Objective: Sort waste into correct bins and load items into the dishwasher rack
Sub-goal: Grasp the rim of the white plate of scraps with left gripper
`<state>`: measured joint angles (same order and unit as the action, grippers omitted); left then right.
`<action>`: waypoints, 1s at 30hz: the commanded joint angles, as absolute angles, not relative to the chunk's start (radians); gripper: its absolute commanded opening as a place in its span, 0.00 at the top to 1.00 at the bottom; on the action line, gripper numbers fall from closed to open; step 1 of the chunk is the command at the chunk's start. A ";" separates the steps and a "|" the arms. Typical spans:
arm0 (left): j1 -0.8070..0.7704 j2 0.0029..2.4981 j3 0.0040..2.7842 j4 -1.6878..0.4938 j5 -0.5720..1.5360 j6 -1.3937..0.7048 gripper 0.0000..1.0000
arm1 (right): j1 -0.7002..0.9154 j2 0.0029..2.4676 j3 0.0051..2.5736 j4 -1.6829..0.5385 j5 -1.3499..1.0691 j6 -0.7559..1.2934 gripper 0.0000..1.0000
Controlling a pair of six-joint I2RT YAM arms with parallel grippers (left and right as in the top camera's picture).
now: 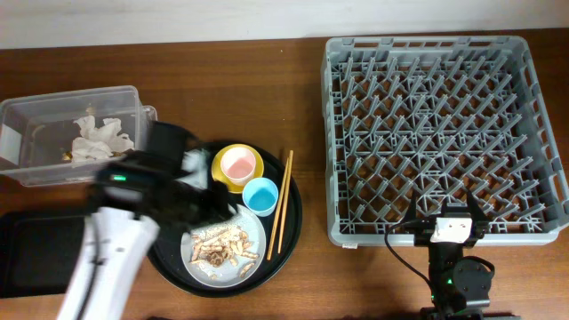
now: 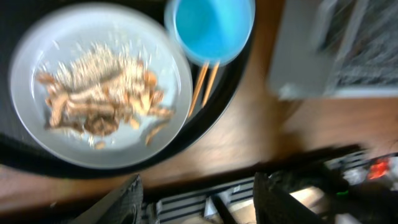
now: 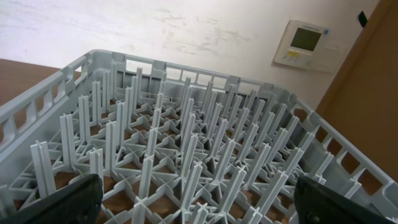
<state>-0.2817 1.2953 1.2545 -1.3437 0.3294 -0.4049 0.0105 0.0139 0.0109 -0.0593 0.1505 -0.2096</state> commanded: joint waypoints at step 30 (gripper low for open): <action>-0.851 1.605 0.931 -0.985 -0.102 -0.630 0.58 | 0.004 0.009 0.006 -0.065 0.166 -0.208 0.02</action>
